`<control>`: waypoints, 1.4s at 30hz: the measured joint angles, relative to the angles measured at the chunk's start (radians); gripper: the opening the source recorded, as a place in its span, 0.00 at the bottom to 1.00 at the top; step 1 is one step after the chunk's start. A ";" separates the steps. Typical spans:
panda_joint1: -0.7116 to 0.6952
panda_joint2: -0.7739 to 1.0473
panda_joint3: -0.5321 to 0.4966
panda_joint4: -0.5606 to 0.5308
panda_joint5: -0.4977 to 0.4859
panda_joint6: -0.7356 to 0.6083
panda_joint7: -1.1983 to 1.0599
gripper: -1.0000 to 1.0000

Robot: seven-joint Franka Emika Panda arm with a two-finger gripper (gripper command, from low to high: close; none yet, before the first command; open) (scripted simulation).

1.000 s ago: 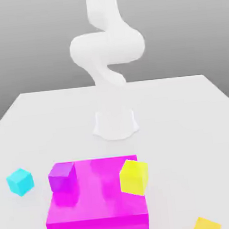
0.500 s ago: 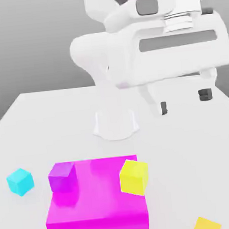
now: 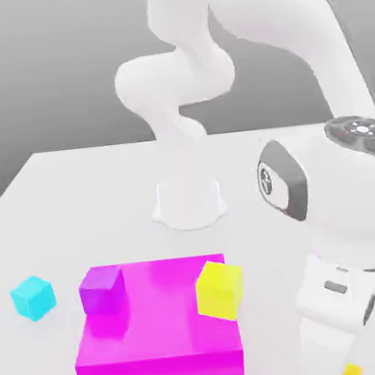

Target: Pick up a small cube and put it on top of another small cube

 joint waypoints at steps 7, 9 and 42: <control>0.001 0.056 -0.001 0.012 -0.002 0.041 0.001 0.00; 0.001 0.052 -0.001 0.011 -0.003 0.038 0.001 0.00; -0.881 -0.336 -0.254 -0.470 0.139 0.127 -0.036 1.00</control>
